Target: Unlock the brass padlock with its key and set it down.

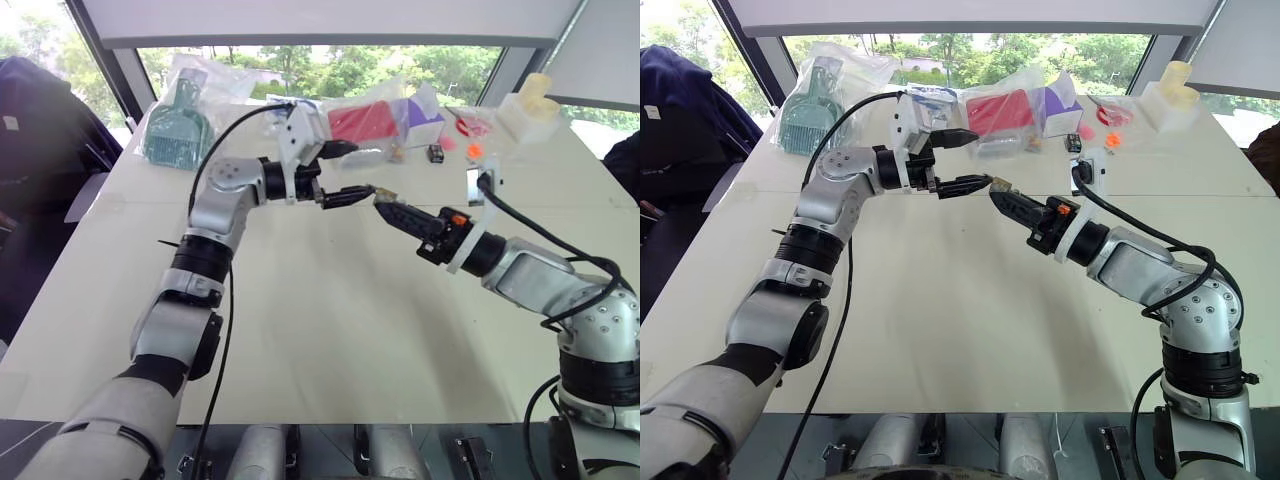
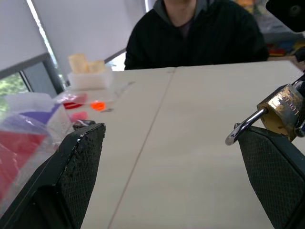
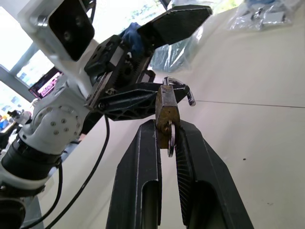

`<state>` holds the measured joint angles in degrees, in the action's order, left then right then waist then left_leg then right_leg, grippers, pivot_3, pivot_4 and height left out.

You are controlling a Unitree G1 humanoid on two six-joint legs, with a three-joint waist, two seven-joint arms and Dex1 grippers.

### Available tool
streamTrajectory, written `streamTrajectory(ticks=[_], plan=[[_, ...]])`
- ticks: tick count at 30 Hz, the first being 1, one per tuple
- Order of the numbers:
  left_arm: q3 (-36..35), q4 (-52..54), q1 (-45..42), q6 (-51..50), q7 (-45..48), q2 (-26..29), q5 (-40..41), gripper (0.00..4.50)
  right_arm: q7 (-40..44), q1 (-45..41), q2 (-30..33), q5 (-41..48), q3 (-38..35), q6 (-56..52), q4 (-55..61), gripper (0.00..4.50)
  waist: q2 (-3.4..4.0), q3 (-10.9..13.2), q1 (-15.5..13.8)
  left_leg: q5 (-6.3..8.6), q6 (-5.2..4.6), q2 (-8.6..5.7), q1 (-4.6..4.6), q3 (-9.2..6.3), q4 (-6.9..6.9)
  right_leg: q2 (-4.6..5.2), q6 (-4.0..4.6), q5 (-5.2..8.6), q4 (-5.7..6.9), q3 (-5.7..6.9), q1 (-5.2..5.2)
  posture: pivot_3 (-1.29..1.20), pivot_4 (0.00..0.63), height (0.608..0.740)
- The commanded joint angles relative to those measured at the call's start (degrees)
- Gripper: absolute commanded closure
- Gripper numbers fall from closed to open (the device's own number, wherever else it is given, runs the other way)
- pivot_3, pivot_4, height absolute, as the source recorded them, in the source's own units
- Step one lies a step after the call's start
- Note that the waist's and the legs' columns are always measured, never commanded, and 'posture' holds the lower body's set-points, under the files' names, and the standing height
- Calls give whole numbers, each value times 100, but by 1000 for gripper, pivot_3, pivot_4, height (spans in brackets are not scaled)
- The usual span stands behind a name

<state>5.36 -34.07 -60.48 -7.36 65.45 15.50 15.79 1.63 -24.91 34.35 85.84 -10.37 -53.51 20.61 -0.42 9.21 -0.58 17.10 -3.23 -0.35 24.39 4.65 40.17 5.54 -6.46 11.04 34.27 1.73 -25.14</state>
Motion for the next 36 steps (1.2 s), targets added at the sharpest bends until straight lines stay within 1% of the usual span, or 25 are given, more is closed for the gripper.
streamTrajectory(ticks=[1, 7, 16, 19, 23, 32, 36], plan=[[-96, 577, 106, -456, 294, 175, 277, 23, 91, -106, 16, 29, -74, 55, 190, 4475, 0, 0, 1, 0, 0, 0, 0, 0, 0, 0, 0, 0, 0, 0, 0, 0, 150, 740], [-44, 816, 227, -647, 326, 221, 211, 23, 91, -154, 3, 22, -51, 51, 166, 4475, 0, 0, -16, 0, 0, -1, 0, -1, 1, 2, 0, 0, -1, -1, 2, 0, 150, 740], [-67, -102, -236, 148, -124, -65, -180, 23, 80, -107, 25, 188, 34, -34, 294, 4475, 0, 0, -16, 0, 0, -1, 0, -1, 1, 2, 1, 0, -1, 0, 2, 0, 150, 740], [-77, -422, -391, 457, -200, -139, -290, 23, 51, -80, 7, 213, 69, -49, 333, 4475, 0, 0, -9, 0, 0, -2, 0, 0, 1, 2, 0, 0, -2, 0, 2, 0, 150, 740], [-109, -601, -486, 572, -162, -182, -282, 23, 7, -60, -24, 227, 104, -45, 358, 4475, -1, 0, -7, 0, 0, -1, 1, 0, 0, 2, 0, 0, -1, 0, -1, 0, 150, 740], [-158, -444, -337, 476, -196, -112, -236, 23, -35, -65, -37, 252, 133, -38, 302, 4475, -1, 0, -11, 0, 0, -1, 1, -1, 0, 2, 0, 0, -1, 0, 0, 0, 150, 740], [-86, -213, 97, 164, -68, 278, -327, 23, -139, -20, 39, 344, 63, -144, -107, 4475, 0, 0, 17, 0, 0, 0, 0, -1, 0, 2, 1, 0, -1, 0, -1, 0, 150, 740]])
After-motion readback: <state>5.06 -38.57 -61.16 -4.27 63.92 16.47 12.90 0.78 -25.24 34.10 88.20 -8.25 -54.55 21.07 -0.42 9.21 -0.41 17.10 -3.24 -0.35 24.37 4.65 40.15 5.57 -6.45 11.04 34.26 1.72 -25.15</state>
